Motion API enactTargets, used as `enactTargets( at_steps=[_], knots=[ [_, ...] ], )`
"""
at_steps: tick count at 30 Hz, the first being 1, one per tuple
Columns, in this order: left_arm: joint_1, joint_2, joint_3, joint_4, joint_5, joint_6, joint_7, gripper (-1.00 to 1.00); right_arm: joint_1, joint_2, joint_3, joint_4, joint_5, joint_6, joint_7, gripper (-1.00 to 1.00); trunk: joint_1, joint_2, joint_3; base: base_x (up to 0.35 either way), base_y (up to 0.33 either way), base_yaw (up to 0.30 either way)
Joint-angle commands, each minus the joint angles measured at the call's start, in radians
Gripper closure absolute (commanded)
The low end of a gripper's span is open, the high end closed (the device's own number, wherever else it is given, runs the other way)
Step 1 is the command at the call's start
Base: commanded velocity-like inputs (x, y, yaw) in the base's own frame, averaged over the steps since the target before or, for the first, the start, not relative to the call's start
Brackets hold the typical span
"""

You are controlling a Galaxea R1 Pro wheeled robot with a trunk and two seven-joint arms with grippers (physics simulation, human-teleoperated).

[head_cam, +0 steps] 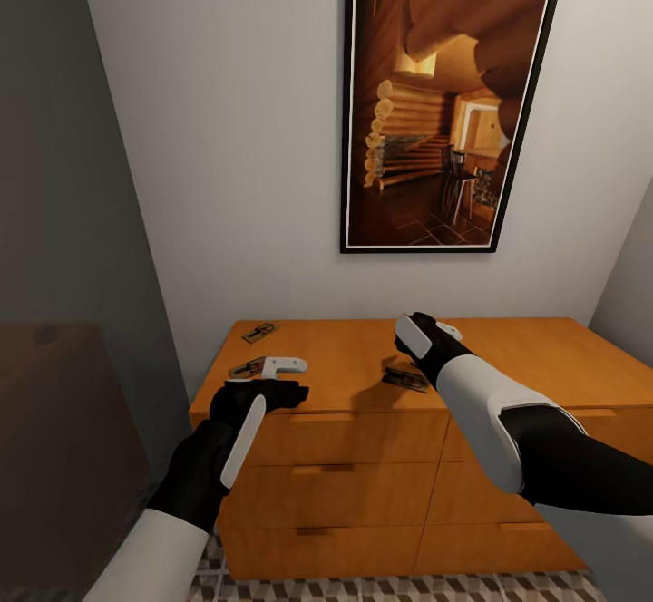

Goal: Take the four mousetraps from the cabinet in the bathroom and place them on the bathroom floor. Make sure all four end up on the same floor surface, and ensure that at least two of them are either under or directly next to the same bathroom sink.

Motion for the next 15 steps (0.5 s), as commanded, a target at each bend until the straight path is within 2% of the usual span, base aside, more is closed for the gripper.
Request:
enactTargets(
  at_steps=[1, 15],
  knots=[
    [-0.001, 0.0, -0.001, -0.001, 0.011, 0.005, 0.01, -1.0, 0.0, 0.0, 0.006, -0.002, -0.004, 0.009, -0.005, -1.0, 0.0, -0.001, -0.001, 0.0, 0.0, 0.0],
    [-0.001, -0.001, -0.001, -0.001, 0.011, 0.013, 0.011, -1.0, 0.0, -0.004, 0.006, -0.002, -0.001, 0.009, -0.005, -1.0, 0.0, -0.001, -0.001, 0.0, 0.0, 0.0]
  ],
)
